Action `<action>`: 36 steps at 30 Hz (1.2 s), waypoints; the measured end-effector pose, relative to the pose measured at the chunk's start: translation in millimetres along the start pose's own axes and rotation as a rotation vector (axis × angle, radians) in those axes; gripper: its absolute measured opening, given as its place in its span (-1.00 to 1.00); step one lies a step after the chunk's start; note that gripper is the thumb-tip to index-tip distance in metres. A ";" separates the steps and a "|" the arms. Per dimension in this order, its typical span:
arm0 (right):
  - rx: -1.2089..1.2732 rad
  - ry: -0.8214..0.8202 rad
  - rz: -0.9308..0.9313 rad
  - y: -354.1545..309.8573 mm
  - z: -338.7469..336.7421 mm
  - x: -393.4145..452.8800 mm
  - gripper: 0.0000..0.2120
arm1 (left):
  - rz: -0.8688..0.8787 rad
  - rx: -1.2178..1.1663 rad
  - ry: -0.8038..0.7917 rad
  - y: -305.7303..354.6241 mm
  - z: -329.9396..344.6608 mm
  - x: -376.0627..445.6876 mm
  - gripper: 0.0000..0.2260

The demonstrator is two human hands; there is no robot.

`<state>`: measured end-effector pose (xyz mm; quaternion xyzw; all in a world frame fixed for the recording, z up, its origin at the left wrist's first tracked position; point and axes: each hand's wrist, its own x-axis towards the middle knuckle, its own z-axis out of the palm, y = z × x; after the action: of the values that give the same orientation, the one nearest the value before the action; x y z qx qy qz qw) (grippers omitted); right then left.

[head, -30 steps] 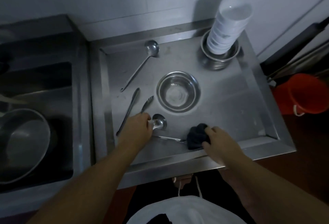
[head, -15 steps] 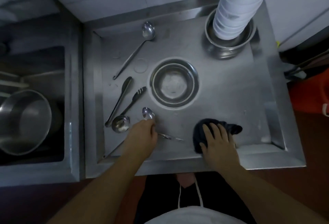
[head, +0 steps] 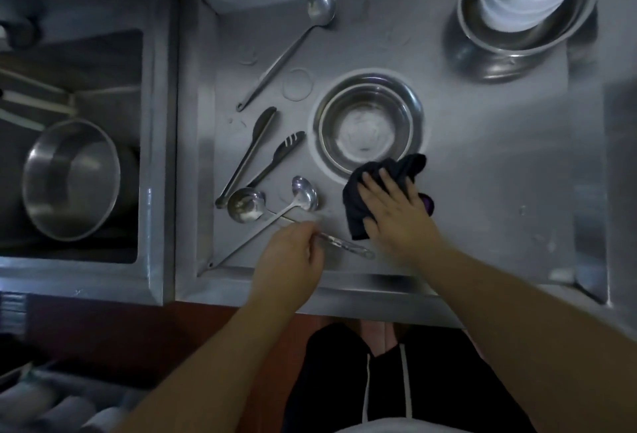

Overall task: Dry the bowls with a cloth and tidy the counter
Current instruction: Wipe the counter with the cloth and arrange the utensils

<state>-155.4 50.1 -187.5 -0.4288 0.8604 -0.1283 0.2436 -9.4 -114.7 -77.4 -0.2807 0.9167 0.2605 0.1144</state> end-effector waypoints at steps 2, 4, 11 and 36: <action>-0.008 -0.029 -0.060 -8.7 7.8 -11.4 -0.36 | 0.009 0.006 -0.029 -0.5 -2.8 3.4 -0.90; -0.005 -0.055 -0.106 -12.2 17.1 -25.7 -0.38 | 0.027 0.010 -0.026 1.0 -6.4 8.8 -0.89; 0.012 -0.031 0.016 8.3 22.4 -96.3 -0.43 | 0.038 -0.015 -0.023 7.7 -10.2 29.1 -0.80; -0.063 -0.010 0.473 96.3 -17.2 -192.4 -0.37 | 0.113 0.041 -0.091 34.5 4.5 53.4 -0.80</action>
<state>-130.8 262.0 -154.8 -0.2231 0.9393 -0.0387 0.2576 -72.5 -112.2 -85.9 -0.2139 0.9300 0.2604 0.1465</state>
